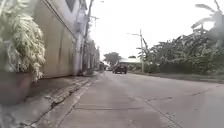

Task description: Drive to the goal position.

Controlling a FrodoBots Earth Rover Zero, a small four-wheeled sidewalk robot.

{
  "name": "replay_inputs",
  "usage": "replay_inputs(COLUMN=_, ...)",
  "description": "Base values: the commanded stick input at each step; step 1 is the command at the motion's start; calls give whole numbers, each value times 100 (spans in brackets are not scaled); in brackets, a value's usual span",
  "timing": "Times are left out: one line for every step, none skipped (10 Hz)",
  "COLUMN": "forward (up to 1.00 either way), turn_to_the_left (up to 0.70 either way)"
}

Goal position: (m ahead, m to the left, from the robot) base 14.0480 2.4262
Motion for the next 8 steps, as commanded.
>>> replay_inputs(forward=70, turn_to_the_left=0)
replay_inputs(forward=70, turn_to_the_left=0)
replay_inputs(forward=70, turn_to_the_left=0)
replay_inputs(forward=70, turn_to_the_left=0)
replay_inputs(forward=70, turn_to_the_left=0)
replay_inputs(forward=70, turn_to_the_left=0)
replay_inputs(forward=70, turn_to_the_left=0)
replay_inputs(forward=70, turn_to_the_left=0)
